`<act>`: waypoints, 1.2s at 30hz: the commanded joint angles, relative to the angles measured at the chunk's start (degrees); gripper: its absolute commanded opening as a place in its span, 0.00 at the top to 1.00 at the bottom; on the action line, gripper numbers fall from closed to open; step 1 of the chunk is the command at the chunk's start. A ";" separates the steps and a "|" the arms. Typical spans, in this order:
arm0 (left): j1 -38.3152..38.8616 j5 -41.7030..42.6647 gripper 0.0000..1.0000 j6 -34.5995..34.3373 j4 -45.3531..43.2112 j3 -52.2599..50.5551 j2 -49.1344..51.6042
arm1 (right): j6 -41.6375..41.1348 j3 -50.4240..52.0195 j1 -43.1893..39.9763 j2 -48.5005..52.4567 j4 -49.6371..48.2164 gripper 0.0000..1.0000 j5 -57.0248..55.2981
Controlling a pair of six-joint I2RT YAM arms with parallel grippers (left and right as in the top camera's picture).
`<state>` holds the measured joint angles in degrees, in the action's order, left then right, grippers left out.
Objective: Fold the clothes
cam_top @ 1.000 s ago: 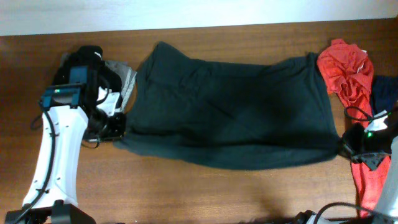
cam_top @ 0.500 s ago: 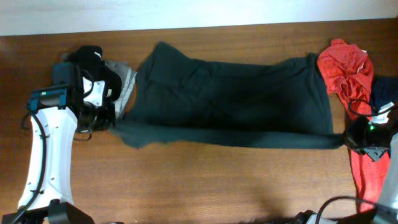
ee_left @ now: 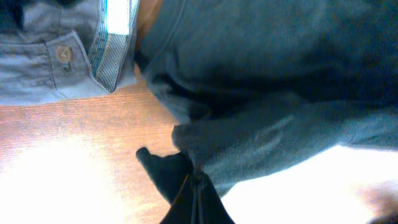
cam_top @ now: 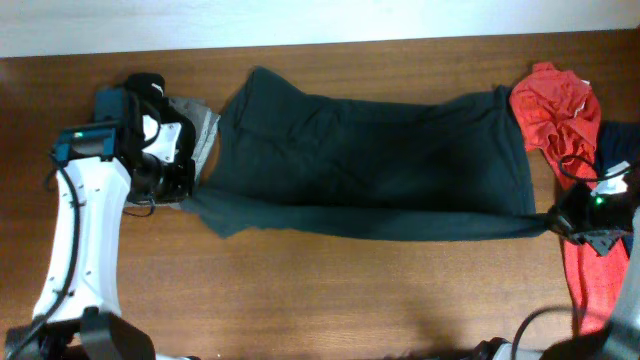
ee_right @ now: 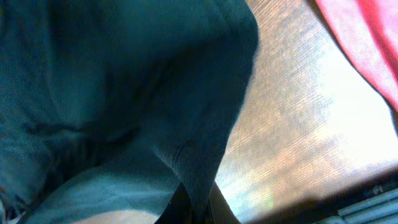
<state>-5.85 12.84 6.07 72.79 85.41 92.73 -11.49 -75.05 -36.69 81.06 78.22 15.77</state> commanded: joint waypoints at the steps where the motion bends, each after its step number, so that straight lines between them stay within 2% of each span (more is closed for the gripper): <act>1: -0.15 1.77 1.00 1.57 5.11 2.67 -3.50 | 0.74 -1.88 0.31 -5.01 4.57 0.96 -2.36; 5: -0.15 0.63 1.00 1.81 11.63 0.61 -3.39 | 2.32 -0.42 0.31 -4.98 9.35 0.96 -4.46; 8: -0.20 0.70 1.00 1.79 12.00 -2.34 -3.39 | 2.25 0.31 0.31 -4.98 8.94 0.96 -4.94; 12: -0.13 1.66 1.00 1.73 2.21 -7.08 -3.04 | 0.07 2.60 0.31 -3.85 2.84 0.95 -4.35; 17: -0.13 3.06 1.00 2.67 -9.66 -7.17 0.85 | 0.04 4.31 0.31 4.02 -5.40 0.95 0.24; 20: -0.02 6.56 1.00 3.39 -13.75 -7.17 3.93 | 0.04 4.31 0.33 7.45 -8.90 0.95 3.45; 27: 5.14 5.35 1.00 4.76 -22.32 -7.17 10.78 | 0.02 4.35 0.44 13.57 -19.58 0.95 9.75; 36: 6.54 -1.20 1.00 4.72 -24.33 -7.17 14.21 | -0.13 4.39 2.97 17.27 -21.49 0.95 5.86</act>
<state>0.89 14.44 9.69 48.56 78.41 106.30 -11.38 -71.00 -34.33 97.80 57.47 23.83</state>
